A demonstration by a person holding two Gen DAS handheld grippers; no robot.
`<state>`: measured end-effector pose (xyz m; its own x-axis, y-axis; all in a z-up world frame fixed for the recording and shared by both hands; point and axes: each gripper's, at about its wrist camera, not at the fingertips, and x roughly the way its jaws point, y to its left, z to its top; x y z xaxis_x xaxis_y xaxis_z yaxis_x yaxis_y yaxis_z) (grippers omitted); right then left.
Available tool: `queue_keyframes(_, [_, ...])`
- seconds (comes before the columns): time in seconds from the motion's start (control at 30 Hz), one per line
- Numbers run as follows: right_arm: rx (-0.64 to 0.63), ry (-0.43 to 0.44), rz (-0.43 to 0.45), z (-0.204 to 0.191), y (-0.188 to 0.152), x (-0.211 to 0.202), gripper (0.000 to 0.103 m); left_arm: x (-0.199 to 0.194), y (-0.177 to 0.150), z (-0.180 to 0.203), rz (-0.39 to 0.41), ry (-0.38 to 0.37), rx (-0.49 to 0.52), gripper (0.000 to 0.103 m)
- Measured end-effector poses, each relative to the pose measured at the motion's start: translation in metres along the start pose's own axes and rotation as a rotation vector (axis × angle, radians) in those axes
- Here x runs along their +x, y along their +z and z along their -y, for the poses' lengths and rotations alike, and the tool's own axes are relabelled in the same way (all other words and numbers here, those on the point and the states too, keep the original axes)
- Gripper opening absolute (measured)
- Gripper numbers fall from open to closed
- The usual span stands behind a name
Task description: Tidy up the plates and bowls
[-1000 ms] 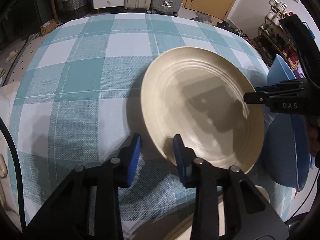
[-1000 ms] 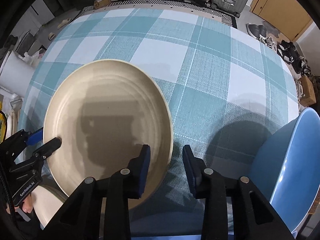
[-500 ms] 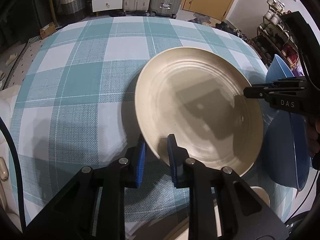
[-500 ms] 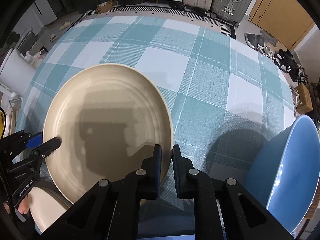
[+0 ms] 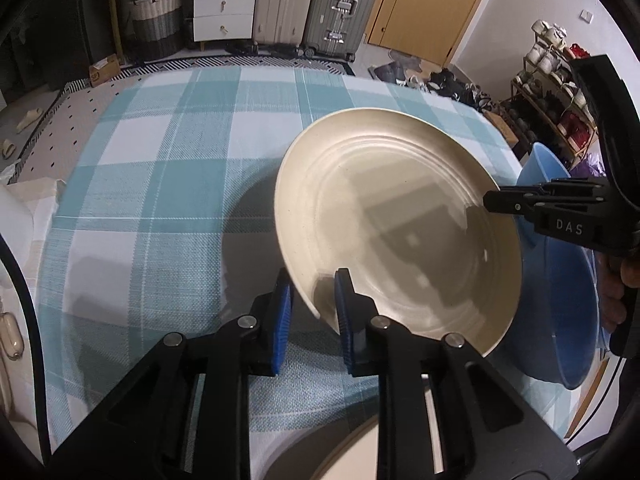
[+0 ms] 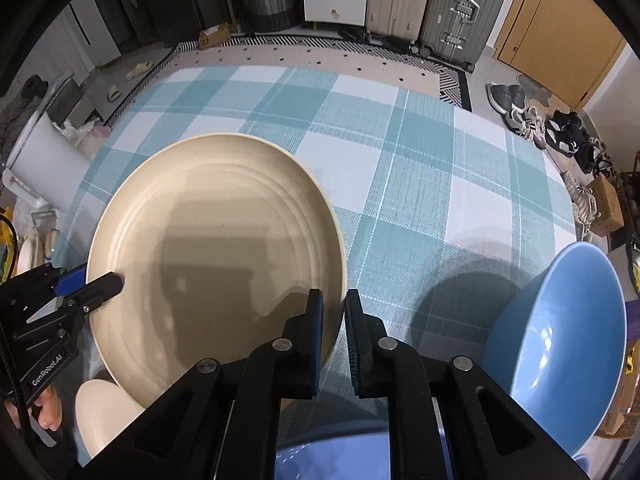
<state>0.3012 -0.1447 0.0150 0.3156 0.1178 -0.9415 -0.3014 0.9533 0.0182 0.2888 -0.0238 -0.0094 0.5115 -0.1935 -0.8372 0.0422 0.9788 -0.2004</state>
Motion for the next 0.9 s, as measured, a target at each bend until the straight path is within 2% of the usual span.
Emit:
queue_keyframes(0.43, [-0.01,0.018,0.108,-0.018,-0.024,-0.066,0.011,-0.074,-0.013,0.012,0.094,0.018,0.009,0.018])
queue_keyframes(0.9, [-0.005,0.027,0.192,-0.032,-0.069,-0.129,0.011,-0.151,-0.052,0.041,0.153,0.023,0.038,0.018])
